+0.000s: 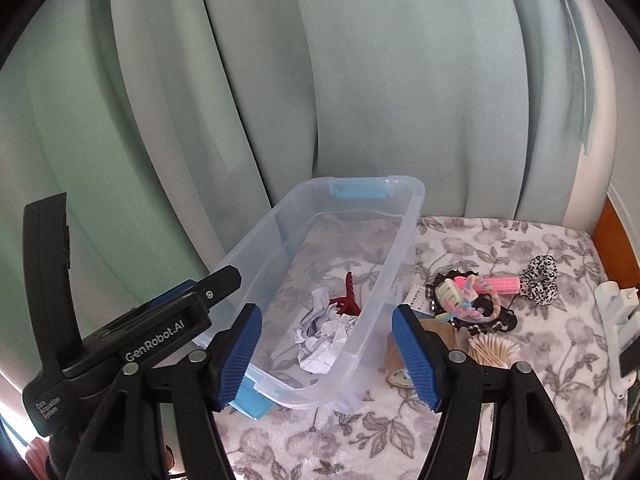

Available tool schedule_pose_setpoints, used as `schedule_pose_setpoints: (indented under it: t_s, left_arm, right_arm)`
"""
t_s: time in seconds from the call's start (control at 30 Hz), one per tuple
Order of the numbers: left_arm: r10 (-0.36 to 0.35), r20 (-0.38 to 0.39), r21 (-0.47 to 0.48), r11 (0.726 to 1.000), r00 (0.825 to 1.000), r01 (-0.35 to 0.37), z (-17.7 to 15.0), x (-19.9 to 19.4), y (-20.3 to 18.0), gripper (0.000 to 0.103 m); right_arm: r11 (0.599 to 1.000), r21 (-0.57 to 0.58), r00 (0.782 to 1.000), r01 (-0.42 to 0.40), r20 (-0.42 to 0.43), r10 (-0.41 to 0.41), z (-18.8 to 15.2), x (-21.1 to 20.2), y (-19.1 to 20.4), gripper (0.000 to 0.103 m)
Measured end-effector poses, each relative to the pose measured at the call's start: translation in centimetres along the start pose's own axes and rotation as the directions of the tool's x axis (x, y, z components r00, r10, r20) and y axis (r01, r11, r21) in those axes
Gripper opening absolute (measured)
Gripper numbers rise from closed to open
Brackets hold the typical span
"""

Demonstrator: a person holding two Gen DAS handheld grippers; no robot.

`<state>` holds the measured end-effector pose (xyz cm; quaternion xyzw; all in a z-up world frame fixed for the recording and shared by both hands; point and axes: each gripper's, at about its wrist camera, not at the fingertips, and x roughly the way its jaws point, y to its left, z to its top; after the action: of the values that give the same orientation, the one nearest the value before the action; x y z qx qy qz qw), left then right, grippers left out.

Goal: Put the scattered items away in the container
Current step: 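Open the left tool to drop the clip while the right tool releases the paper into the bin, then withdraw both tools from the bin back toward the remaining items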

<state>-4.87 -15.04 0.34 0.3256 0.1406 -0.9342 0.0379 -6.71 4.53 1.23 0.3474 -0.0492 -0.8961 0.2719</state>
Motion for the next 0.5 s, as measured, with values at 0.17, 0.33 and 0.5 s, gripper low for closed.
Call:
schedule_pose_setpoints:
  t_s: [0.17,0.33,0.5]
  left_arm:
    - [-0.01,0.012,0.046,0.999,1.0,0.01,-0.2,-1.5,-2.1,0.059]
    - [-0.03,0.011,0.103,0.994,0.999,0.029,-0.7,-2.4,-5.2,0.059]
    - [-0.057,-0.016,0.173,0.983,0.998,0.059,-1.8,-2.4,-9.3,0.059]
  right_arm:
    - [0.999,0.038,0.999,0.012,0.042,-0.014,-0.1,-2.0,-1.5,0.072]
    - [0.996,0.089,0.995,0.031,0.09,-0.039,-0.4,-4.4,-4.0,0.072]
    - [0.981,0.178,0.987,0.071,0.127,-0.095,-1.0,-6.8,-8.3,0.072]
